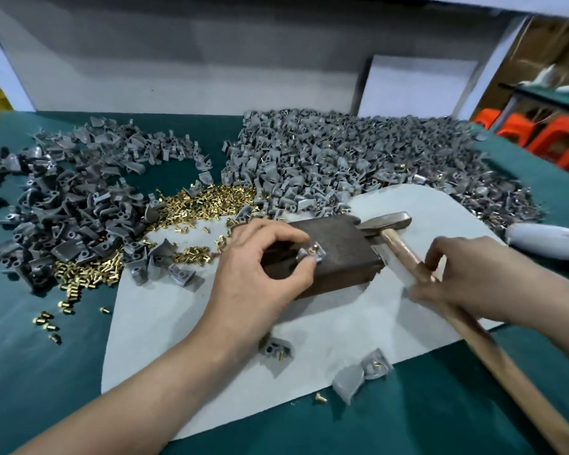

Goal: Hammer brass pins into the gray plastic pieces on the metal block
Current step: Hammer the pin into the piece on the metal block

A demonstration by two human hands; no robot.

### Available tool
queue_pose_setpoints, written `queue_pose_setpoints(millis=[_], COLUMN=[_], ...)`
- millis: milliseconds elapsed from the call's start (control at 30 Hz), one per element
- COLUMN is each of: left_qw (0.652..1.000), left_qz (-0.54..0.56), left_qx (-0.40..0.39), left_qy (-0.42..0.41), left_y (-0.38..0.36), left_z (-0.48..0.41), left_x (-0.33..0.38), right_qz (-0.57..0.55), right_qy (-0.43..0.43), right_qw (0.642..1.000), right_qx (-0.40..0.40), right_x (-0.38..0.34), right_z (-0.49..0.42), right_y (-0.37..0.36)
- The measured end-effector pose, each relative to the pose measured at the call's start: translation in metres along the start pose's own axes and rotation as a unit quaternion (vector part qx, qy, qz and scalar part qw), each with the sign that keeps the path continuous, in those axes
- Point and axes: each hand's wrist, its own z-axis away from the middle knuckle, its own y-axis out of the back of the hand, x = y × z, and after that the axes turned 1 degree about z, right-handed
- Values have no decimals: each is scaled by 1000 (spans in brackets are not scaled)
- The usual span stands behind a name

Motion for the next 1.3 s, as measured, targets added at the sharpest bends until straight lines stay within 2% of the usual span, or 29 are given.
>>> queue_pose_setpoints(millis=[100,167,300,400,467,533,600,633,667,733,800,833,933,1033,1167,1300], left_qw=[1000,1000,1000,999,999,999,999,999,999,999,999,999,999,999,999,999], left_qz=[-20,-1,12,25,28,28,24,24,24,22,21,19,14,9,1,0], left_qx=[13,13,20,28,31,32,30,28,26,25,27,28,30,34,38,37], left_qy=[7,19,17,15,8,8,10,11,10,8,8,6,4,1,-2,1], left_y=[-2,-3,-4,-3,-4,-4,-3,-3,-3,-3,-3,-4,-4,-3,-3,-2], left_z=[0,0,-2,-2,-3,-2,-1,-1,-1,-2,-2,-3,-3,-2,-4,-4], left_x=[-1,-1,1,0,0,0,-2,-3,-4,-4,-4,-4,-5,-3,-1,1], right_qz=[-220,-279,-190,-238,-178,-130,-181,-263,-362,-524,-599,-599,-540,-501,-361,-311], right_qy=[-16,-31,7,63,93,82,64,48,28,6,29,46,90,146,194,182], right_qw=[975,960,981,963,965,974,974,959,929,850,800,799,834,847,912,932], right_qx=[-10,-2,39,111,167,165,117,94,77,47,3,-18,-65,-102,26,39], right_x=[3,4,-3,-1,3,6,11,16,20,26,25,20,-2,-24,-39,-52], right_z=[-2,1,11,24,30,31,27,26,25,28,36,41,56,64,66,66], right_y=[-1,-1,-1,4,5,3,0,1,4,16,26,28,27,30,42,49])
